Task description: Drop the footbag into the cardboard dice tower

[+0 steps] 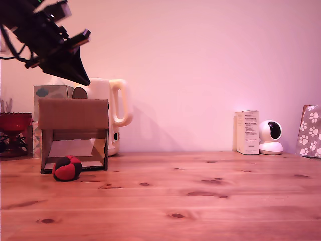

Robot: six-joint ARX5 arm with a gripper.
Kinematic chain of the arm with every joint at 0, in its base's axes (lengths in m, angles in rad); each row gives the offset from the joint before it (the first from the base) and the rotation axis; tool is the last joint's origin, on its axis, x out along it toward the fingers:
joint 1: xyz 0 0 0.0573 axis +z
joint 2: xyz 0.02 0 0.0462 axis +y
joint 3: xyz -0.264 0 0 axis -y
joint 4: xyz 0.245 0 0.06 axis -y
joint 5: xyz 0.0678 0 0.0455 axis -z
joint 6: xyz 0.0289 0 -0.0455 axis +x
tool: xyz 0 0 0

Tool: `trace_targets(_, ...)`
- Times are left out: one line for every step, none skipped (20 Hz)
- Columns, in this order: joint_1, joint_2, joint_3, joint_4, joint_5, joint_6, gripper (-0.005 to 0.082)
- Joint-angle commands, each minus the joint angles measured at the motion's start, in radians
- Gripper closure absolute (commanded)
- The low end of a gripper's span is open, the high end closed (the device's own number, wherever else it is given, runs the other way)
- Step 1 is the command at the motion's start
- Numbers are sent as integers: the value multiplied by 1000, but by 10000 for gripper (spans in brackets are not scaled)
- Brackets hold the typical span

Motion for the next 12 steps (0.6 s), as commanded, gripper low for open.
trace_targets(-1,-46,-75,49,5,-2,793)
trace_targets(0,-70,-119,75,16,-2,793)
trace_targets(0,-95,-166,98,33,-3,793)
trace_targets(0,-118,-214,125,42,-12,793)
trace_targets(0,-141,-265,153,44,-23,793)
trace_targets(0,-166,-317,185,46,-34,793)
trace_targets(0,-188,-371,223,46,-48,793)
trace_targets(0,-207,-420,256,46,-58,793)
trace_targets(0,-227,-468,284,45,-68,793)
trace_targets(0,-243,-513,312,45,-76,793)
trace_targets(0,-255,-553,333,44,-80,793)
trace_targets(0,-266,-589,352,39,-81,793)
